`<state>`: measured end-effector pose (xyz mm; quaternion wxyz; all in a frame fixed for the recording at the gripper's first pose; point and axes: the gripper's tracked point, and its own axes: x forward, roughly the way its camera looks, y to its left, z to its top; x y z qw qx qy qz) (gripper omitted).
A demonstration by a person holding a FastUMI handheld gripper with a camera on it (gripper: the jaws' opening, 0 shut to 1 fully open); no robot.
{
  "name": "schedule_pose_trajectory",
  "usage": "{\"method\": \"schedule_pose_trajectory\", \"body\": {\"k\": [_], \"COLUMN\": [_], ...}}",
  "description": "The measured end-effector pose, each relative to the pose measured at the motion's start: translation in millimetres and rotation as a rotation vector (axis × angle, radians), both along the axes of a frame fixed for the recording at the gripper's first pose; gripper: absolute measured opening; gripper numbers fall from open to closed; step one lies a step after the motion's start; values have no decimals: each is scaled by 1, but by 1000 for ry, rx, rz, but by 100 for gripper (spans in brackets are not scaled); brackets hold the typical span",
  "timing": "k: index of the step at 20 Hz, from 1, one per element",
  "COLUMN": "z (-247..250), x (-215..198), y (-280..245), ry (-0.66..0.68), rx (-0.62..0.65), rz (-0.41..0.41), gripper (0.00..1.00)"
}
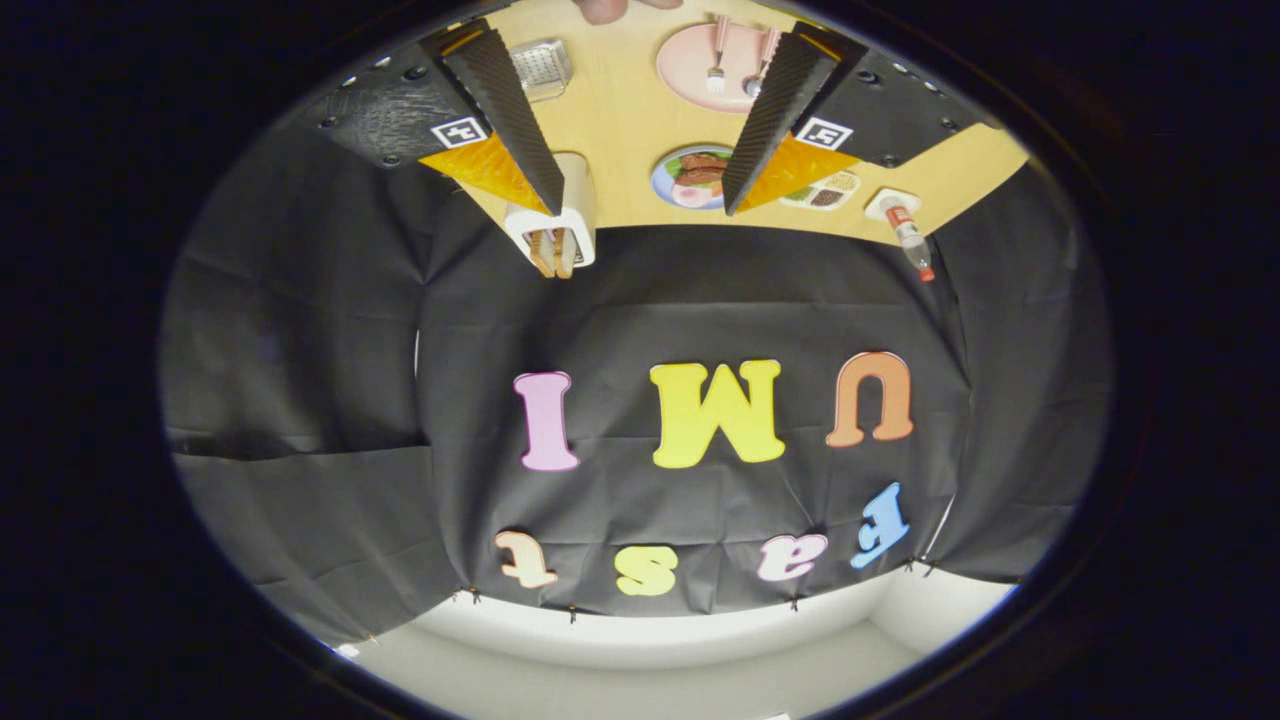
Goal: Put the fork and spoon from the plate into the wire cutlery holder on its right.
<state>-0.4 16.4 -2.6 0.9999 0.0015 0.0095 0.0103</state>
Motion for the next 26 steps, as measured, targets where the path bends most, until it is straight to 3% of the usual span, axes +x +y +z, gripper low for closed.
{"method": "schedule_pose_trajectory", "body": {"k": [14,21,26], "z": [-36,-152,-228], "x": [1,-8,-6], "y": [36,68,73], "ry": [96,372,562], "rx": [-60,-136,-167], "rz": [56,148,151], "gripper": [95,95,96]}}
